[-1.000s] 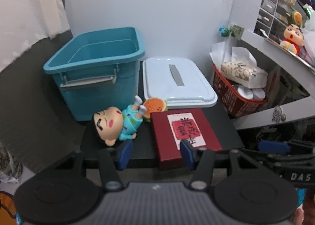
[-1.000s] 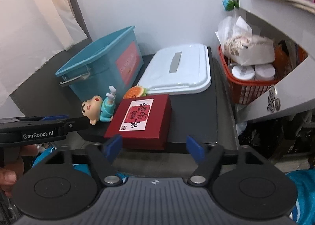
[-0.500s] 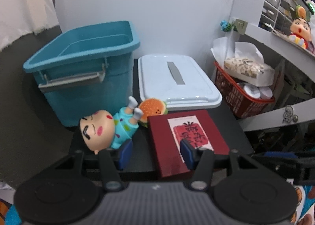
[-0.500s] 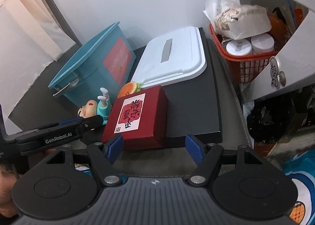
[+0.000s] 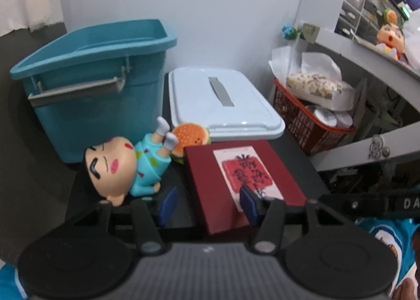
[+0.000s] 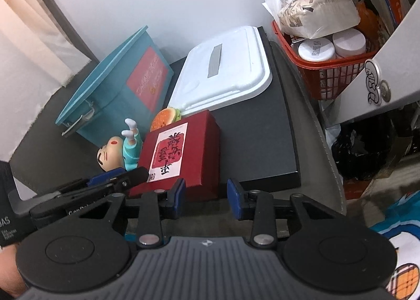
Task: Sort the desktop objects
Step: 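Close the right gripper on the dark red gift box sides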
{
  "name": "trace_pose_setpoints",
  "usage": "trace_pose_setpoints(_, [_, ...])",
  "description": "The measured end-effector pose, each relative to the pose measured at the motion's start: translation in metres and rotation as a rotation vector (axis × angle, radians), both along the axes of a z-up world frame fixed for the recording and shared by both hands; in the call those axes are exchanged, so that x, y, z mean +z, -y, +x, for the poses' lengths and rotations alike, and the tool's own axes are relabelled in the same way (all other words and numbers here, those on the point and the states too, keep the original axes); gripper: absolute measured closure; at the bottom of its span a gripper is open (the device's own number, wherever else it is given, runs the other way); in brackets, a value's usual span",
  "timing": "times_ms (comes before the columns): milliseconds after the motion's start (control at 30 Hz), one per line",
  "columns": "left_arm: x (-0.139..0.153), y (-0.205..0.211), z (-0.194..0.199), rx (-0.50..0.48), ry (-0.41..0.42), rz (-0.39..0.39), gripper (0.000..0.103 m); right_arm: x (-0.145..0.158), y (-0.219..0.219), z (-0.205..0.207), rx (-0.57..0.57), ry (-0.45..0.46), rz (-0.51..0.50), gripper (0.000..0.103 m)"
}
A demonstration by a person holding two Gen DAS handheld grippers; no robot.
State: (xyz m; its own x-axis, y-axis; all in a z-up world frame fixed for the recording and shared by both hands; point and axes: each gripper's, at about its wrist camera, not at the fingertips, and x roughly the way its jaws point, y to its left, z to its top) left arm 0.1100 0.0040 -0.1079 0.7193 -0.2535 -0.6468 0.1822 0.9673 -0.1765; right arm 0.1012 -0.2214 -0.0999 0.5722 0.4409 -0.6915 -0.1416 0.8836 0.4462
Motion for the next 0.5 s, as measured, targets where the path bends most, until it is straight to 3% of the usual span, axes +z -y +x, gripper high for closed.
trace_pose_setpoints(500, [-0.013,-0.015,0.010,-0.013,-0.038,-0.096,0.050,-0.013,-0.015,0.020,-0.039,-0.010,0.054,0.063])
